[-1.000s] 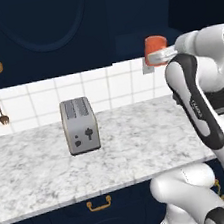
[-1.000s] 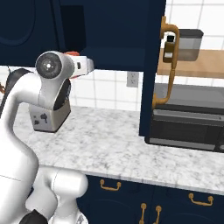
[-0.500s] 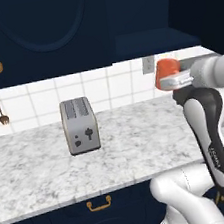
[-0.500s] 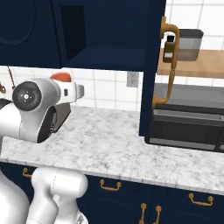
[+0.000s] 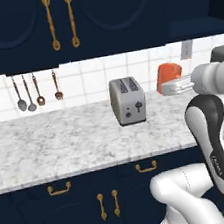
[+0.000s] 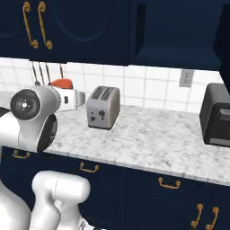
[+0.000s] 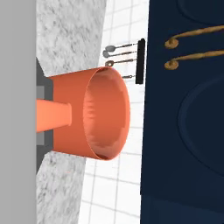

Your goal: Gather all objects into one cabinet and sort the glasses and bowls to opposite sides.

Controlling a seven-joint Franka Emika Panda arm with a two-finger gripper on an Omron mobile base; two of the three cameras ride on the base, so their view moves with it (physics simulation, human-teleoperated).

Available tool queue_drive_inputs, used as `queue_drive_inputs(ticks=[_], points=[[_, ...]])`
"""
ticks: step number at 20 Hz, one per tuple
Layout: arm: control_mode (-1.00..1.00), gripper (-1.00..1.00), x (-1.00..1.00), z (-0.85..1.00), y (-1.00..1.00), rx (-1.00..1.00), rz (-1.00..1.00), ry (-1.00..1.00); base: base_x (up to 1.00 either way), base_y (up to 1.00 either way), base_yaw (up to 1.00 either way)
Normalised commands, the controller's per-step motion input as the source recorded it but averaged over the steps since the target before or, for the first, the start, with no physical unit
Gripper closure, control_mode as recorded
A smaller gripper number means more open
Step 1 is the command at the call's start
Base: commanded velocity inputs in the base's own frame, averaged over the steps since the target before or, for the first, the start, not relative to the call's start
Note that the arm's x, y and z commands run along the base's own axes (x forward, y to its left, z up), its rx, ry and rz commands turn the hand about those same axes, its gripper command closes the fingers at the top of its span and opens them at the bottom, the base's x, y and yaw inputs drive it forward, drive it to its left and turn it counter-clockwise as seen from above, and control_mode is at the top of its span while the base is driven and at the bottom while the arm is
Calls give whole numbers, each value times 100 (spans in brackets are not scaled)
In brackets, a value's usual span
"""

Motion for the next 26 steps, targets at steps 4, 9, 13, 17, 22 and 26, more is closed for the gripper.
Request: queue_drive_inputs(ticks=[4, 9, 13, 17, 22, 26], points=[[100, 100, 0, 0, 0, 0, 0, 0, -81, 98, 69], [100, 100, 0, 0, 0, 0, 0, 0, -62, 74, 88], [100, 100, 0, 0, 0, 0, 0, 0, -51, 72, 88], [100, 100, 0, 0, 0, 0, 0, 0, -17, 92, 73], [100, 100, 0, 0, 0, 0, 0, 0, 3, 100, 53], [100, 100, 0, 0, 0, 0, 0, 0, 36, 88, 51]])
